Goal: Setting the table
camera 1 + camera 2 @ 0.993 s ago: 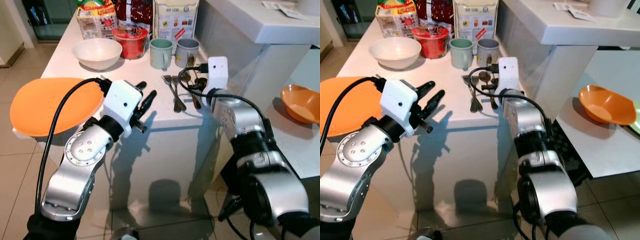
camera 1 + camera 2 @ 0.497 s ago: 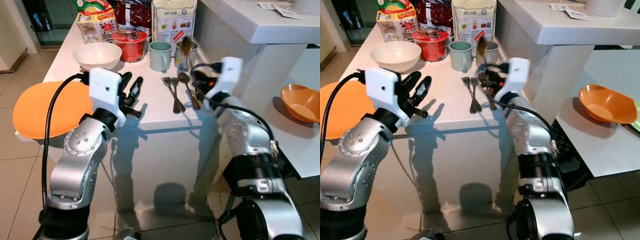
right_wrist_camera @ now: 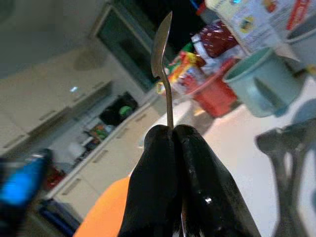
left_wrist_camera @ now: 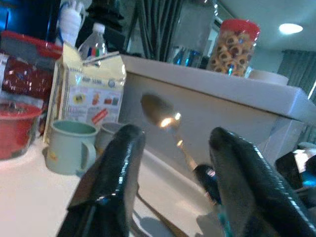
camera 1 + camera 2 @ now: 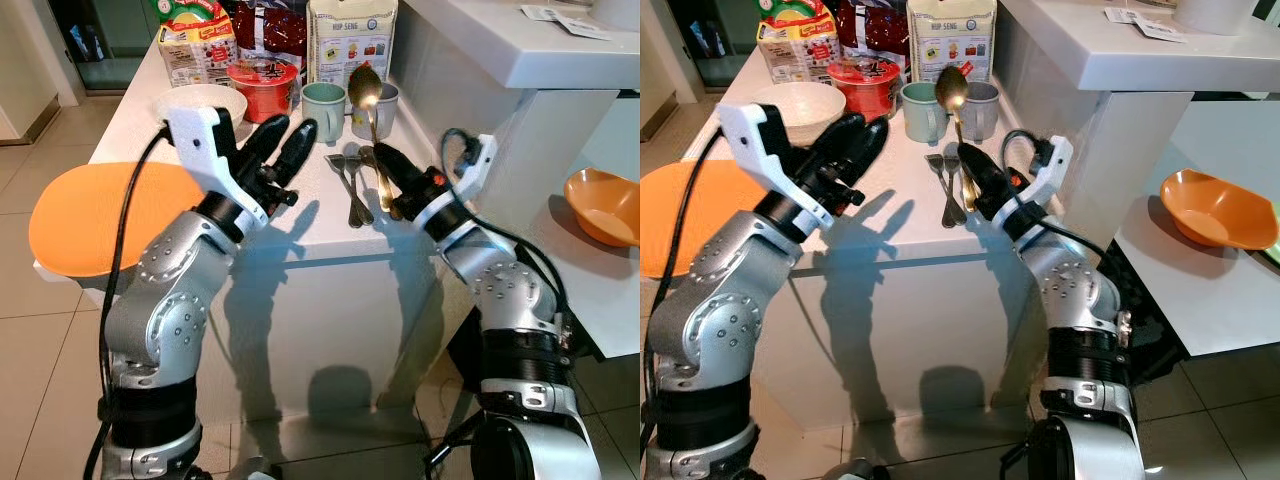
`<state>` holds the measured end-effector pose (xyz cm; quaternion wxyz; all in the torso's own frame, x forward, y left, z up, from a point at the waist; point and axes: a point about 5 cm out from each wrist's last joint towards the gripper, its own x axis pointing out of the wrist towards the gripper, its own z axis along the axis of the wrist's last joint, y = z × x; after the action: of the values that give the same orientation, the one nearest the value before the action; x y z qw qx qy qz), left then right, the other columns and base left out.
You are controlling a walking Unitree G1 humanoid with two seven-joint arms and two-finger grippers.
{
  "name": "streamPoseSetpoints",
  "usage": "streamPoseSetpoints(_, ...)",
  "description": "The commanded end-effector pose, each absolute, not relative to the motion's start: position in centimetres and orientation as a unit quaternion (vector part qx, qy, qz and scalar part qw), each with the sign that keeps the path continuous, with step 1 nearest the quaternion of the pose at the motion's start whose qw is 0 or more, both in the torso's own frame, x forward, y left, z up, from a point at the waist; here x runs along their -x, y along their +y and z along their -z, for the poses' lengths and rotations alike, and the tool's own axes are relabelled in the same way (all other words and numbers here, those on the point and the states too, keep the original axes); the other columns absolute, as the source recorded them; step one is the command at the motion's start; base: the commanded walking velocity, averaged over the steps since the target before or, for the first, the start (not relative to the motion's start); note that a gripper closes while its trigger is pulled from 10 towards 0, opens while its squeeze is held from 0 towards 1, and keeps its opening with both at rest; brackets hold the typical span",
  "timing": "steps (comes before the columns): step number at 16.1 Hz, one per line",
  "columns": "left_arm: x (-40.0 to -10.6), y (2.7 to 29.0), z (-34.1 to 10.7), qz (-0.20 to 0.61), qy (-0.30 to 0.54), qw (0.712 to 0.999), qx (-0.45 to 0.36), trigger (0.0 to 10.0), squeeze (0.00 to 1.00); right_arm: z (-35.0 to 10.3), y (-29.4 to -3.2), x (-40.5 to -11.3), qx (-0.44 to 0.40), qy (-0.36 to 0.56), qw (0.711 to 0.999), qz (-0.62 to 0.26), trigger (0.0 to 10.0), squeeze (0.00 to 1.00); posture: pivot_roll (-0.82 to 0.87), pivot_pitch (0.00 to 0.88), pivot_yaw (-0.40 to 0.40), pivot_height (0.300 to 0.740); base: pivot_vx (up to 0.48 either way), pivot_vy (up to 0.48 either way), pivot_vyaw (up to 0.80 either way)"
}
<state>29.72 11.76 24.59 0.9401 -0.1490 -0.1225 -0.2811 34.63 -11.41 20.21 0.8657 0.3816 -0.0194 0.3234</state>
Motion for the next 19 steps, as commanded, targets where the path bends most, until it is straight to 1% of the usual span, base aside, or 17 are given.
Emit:
streamPoseSetpoints(1, -30.1, 11.8, -24.4, 0.283, -0.117, 0.940, 0.153, 10.0, 1.00, -21.1, -11.5, -34.0, -0.391, -0.033, 0.851, -0.349, 0.0, 0.00, 0.05, 0.000, -0.003, 0.740, 0.000, 0.000, 0.00)
streamPoseSetpoints(2, -30.2, 11.8, -24.3, 0.279, -0.113, 0.941, 0.153, 10.0, 1.00, -21.3, -11.5, -33.7, -0.394, -0.033, 0.845, -0.360, 0.0, 0.00, 0.05, 0.000, -0.005, 0.740, 0.000, 0.000, 0.00)
streamPoseSetpoints(3, -30.3, 11.8, -24.2, 0.275, -0.111, 0.942, 0.158, 10.0, 0.00, -21.7, -11.4, -33.3, -0.401, -0.033, 0.835, -0.375, 0.0, 0.00, 0.05, 0.000, -0.007, 0.740, 0.000, 0.000, 0.00)
streamPoseSetpoints(4, -30.4, 11.8, -24.1, 0.273, -0.109, 0.942, 0.161, 10.0, 0.00, -21.9, -11.3, -33.1, -0.406, -0.033, 0.828, -0.385, 0.0, 0.00, 0.05, 0.000, -0.007, 0.740, 0.000, 0.000, 0.00)
streamPoseSetpoints(8, -30.3, 12.0, -24.1, 0.266, -0.114, 0.944, 0.161, 10.0, 0.00, -22.9, -11.2, -31.6, -0.460, -0.027, 0.773, -0.436, 0.0, 0.00, 0.05, 0.000, -0.016, 0.740, 0.000, 0.000, 0.00)
streamPoseSetpoints(9, -30.1, 12.1, -24.1, 0.261, -0.117, 0.945, 0.156, 10.0, 0.00, -23.1, -11.2, -31.3, -0.476, -0.029, 0.757, -0.446, 0.0, 0.00, 0.04, 0.000, -0.018, 0.740, 0.000, 0.000, 0.00)
streamPoseSetpoints(10, -30.0, 12.8, -24.1, 0.240, -0.126, 0.952, 0.145, 10.0, 0.00, -23.6, -11.6, -30.8, -0.512, -0.036, 0.724, -0.460, 0.0, 0.00, 0.04, 0.000, -0.018, 0.740, 0.000, 0.000, 0.00)
streamPoseSetpoints(11, -29.8, 13.7, -24.1, 0.219, -0.132, 0.958, 0.127, 10.0, 0.00, -23.8, -12.0, -30.6, -0.542, -0.043, 0.700, -0.464, 0.0, 0.00, 0.04, 0.000, -0.024, 0.740, 0.000, 0.000, 0.00)
streamPoseSetpoints(12, -29.7, 14.4, -23.9, 0.198, -0.132, 0.965, 0.114, 10.0, 0.00, -24.0, -12.5, -30.4, -0.561, -0.049, 0.682, -0.466, 0.0, 0.00, 0.04, 0.000, -0.025, 0.740, 0.000, 0.000, 0.00)
streamPoseSetpoints(13, -29.5, 15.0, -23.7, 0.179, -0.127, 0.971, 0.090, 10.0, 0.00, -24.1, -12.8, -30.3, -0.572, -0.054, 0.675, -0.462, 0.0, 0.00, 0.04, 0.000, -0.029, 0.740, 0.000, 0.000, 0.00)
streamPoseSetpoints(15, -29.3, 15.5, -23.3, 0.152, -0.117, 0.981, 0.035, 10.0, 0.00, -24.1, -12.7, -30.3, -0.544, -0.044, 0.704, -0.454, 0.0, 0.00, 0.04, 0.000, -0.031, 0.740, 0.000, 0.000, 0.00)
streamPoseSetpoints(16, -29.2, 15.6, -23.2, 0.146, -0.116, 0.982, 0.031, 10.0, 0.00, -24.3, -12.5, -30.1, -0.528, -0.038, 0.716, -0.454, 0.0, 0.00, 0.04, 0.000, -0.030, 0.740, 0.000, 0.000, 0.00)
streamPoseSetpoints(18, -28.9, 15.5, -22.6, 0.133, -0.114, 0.984, -0.021, 10.0, 0.00, -24.6, -11.9, -29.2, -0.481, -0.020, 0.748, -0.457, 0.0, 0.00, 0.04, 0.000, -0.026, 0.740, 0.000, 0.000, 0.00)
streamPoseSetpoints(19, -28.8, 15.5, -22.2, 0.124, -0.106, 0.986, -0.021, 10.0, 0.00, -24.3, -11.6, -29.0, -0.412, -0.006, 0.801, -0.435, 0.0, 0.00, 0.03, 0.000, -0.024, 0.740, 0.000, 0.000, 0.00)
